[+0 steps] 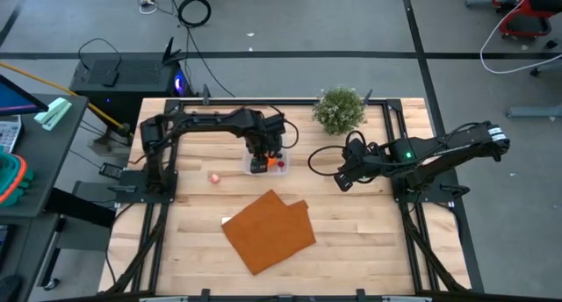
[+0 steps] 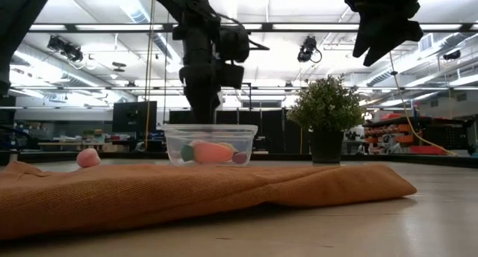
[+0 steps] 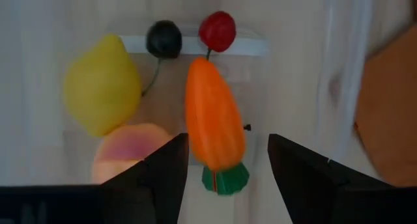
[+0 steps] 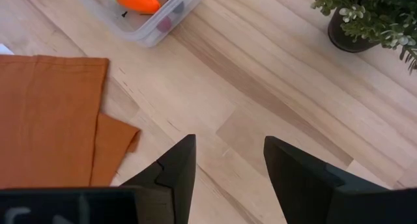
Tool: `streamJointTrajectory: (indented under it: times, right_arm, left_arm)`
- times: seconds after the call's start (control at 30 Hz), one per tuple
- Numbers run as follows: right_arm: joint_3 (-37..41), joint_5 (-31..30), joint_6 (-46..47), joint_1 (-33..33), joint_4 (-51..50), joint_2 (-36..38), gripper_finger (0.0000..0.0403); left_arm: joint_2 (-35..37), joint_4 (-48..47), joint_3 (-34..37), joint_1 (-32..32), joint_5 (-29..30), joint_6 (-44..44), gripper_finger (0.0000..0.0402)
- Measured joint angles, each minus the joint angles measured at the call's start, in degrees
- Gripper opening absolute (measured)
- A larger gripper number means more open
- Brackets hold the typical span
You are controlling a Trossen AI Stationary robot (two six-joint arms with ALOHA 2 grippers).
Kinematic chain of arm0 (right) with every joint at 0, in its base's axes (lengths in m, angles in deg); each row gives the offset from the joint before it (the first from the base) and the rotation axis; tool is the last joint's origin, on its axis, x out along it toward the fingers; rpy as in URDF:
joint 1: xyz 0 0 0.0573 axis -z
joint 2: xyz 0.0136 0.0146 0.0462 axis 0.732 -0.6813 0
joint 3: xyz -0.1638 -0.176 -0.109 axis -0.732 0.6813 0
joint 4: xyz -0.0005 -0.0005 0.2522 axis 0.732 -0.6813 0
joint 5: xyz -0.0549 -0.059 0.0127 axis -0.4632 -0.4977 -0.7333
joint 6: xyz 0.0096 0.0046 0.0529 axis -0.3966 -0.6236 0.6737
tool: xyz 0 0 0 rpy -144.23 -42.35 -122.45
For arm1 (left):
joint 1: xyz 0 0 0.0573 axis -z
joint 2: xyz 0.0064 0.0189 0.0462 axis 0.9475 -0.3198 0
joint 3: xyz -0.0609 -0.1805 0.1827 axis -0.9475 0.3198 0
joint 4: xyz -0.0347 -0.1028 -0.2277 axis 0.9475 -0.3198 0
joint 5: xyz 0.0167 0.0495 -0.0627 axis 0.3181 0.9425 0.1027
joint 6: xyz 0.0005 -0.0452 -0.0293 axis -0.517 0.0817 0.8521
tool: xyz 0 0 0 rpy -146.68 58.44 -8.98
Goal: Pick and placing Produce into tupperware
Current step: Put the pink peach into the transparent bin
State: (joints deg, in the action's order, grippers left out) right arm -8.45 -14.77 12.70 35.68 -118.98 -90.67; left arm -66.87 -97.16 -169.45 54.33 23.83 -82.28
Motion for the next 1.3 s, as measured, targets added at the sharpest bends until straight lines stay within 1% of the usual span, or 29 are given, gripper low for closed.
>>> streamJointTrajectory:
  times: [0.2,0.37,0.5,0.73,0.87,0.97,1.1,1.13,1.2,1.3]
  right_arm:
    - [0.0,-0.2,-0.2,0.0,0.0,0.0,0.0151]
    - [0.0,-0.3,-0.1,0.0,0.0,0.0,0.0151]
    - [0.0,-0.3,-0.1,0.0,0.0,0.0,0.0151]
    - [0.0,-0.2,-0.1,0.0,0.0,0.0,0.0151]
    - [0.0,-0.2,-0.1,0.0,0.0,0.0,0.0151]
    - [0.0,-0.2,-1.2,0.0,0.1,0.0,0.0151]
    - [0.0,-0.3,-2.5,0.0,0.2,0.0,0.0151]
    - [0.0,-0.2,-2.7,0.0,0.4,0.0,0.0151]
    - [0.0,-0.2,-3.0,0.0,0.4,0.0,0.0151]
    - [0.0,-0.2,-3.1,0.0,0.5,0.0,0.0151]
  left_arm:
    - [4.6,-1.6,0.0,-0.2,2.2,0.0,0.0221]
    - [7.6,-7.6,0.0,-0.3,4.5,0.1,0.0215]
    - [8.6,-11.6,0.0,-0.3,6.8,1.5,0.0213]
    - [9.7,-14.8,0.1,-0.3,7.2,4.1,0.0223]
    - [12.8,-16.9,0.1,0.7,7.2,6.1,0.0223]
    - [16.1,-14.3,0.1,1.4,5.7,9.4,0.0219]
    - [21.8,-4.1,1.1,1.9,3.6,13.3,0.0211]
    - [23.3,-1.3,2.3,1.9,3.5,14.1,0.0209]
    - [26.0,1.4,6.1,2.2,3.6,15.5,0.0203]
    - [29.3,1.9,13.4,2.6,3.5,18.6,0.0195]
